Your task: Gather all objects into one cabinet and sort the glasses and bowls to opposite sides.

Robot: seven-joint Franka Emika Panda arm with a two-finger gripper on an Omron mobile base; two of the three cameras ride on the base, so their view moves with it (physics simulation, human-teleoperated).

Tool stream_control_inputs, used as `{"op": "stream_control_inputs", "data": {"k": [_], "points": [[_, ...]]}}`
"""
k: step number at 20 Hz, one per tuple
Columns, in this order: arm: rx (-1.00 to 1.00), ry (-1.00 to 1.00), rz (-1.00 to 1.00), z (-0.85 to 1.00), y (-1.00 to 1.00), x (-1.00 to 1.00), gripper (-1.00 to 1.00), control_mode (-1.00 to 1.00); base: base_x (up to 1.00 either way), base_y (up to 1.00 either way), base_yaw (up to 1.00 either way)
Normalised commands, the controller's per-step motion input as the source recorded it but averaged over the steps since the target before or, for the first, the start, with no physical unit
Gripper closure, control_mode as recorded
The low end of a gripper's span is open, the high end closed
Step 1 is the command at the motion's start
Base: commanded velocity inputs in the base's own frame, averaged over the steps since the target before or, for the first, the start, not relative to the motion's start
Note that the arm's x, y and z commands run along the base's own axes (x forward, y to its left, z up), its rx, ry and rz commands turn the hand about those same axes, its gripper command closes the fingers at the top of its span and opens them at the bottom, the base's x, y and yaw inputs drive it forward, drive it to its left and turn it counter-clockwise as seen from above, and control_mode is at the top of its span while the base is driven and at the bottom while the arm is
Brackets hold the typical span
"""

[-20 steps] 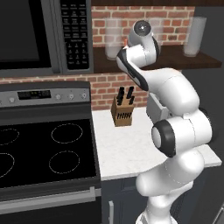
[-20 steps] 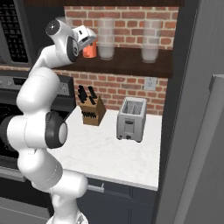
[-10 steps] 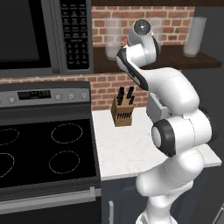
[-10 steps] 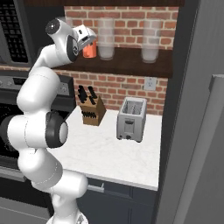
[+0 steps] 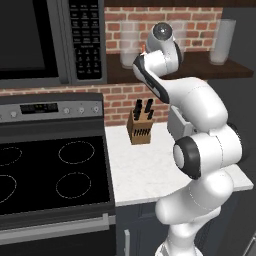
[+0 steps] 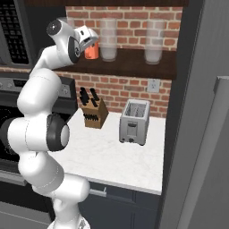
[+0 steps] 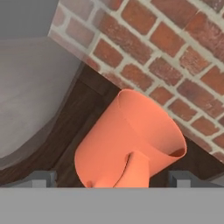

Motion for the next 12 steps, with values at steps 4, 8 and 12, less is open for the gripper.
{"op": "stream_control_inputs", "data": {"k": [4, 8, 12], "points": [[0.06, 0.0, 0.0, -0.18, 0.13, 0.0, 1.0, -1.0, 0.0, 0.0, 0.0], [0.07, 0.0, 0.0, -0.07, 0.05, 0.0, 1.0, -1.0, 0.0, 0.0, 0.0], [0.0, 0.0, 0.0, 0.0, 0.0, 0.0, 1.0, -1.0, 0.0, 0.0, 0.0]]}}
